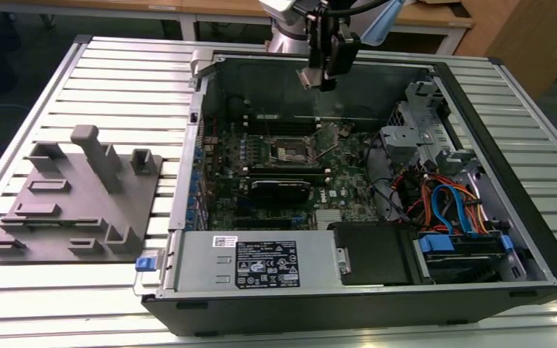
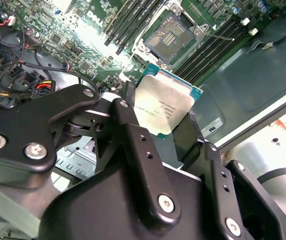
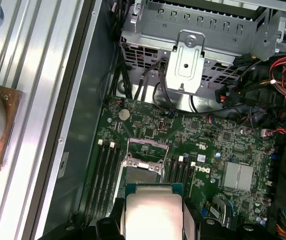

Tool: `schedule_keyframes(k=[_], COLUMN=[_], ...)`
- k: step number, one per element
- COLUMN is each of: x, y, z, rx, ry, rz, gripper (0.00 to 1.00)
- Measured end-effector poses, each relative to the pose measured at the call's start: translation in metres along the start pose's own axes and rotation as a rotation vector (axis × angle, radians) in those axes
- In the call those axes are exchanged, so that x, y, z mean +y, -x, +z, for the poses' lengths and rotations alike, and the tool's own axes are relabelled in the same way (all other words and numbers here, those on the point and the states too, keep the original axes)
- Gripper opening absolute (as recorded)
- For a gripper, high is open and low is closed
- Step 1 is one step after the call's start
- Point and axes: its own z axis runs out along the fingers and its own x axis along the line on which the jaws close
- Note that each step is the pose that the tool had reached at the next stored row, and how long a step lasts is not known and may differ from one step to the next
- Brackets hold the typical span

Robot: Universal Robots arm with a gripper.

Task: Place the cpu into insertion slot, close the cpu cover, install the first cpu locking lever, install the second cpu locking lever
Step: 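Place the cpu into insertion slot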

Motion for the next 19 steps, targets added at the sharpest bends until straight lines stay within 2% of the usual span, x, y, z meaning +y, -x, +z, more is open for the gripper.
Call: schedule_keyframes(k=[7, 19], x=[0.0000, -0.0001], y=[0.0000, 0.0000], z=[0.0002, 0.0013], rx=[-0.0082, -0.0274], ry=[0.0015, 0.0047], rz=[0.089, 0.296], gripper=[0.54, 0.54])
